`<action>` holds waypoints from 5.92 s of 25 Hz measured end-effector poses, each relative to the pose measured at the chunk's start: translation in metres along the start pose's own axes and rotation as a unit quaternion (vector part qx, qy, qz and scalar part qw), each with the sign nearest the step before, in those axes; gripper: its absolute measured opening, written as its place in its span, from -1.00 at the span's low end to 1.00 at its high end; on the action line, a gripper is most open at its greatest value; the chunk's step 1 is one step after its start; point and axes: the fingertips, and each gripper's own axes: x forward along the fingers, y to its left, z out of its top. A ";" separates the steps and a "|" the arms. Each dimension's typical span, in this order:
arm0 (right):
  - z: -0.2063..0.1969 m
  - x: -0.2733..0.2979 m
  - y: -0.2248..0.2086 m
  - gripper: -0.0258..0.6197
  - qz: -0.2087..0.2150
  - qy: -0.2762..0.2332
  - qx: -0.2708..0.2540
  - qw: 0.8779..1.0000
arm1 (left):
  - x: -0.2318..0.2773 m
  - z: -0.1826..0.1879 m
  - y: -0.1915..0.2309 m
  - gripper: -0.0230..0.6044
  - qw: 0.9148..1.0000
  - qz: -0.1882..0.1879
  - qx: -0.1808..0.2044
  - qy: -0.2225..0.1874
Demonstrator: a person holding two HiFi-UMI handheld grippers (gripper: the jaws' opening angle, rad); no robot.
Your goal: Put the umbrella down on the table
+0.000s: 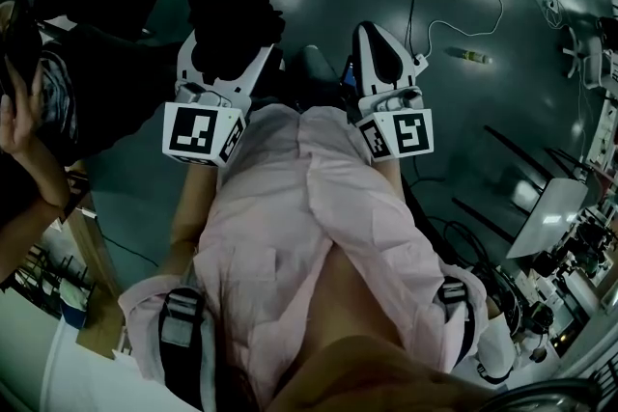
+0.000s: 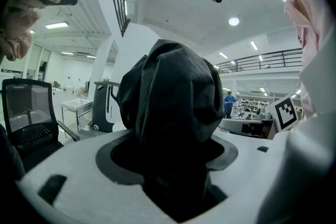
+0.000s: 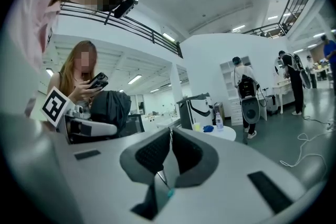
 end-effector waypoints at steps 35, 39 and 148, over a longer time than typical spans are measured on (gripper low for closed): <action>0.043 0.187 -0.140 -0.82 0.010 0.000 0.030 1.000 | 0.189 0.064 0.120 0.09 0.997 0.050 -0.042 -0.030; 0.055 0.227 -0.137 -0.82 0.001 -0.009 0.028 1.000 | 0.209 0.079 0.155 0.09 0.998 0.037 -0.031 -0.026; 0.065 0.506 -0.366 -0.82 -0.037 0.077 0.085 0.993 | 0.622 0.011 0.320 -0.37 0.985 0.001 -0.050 0.167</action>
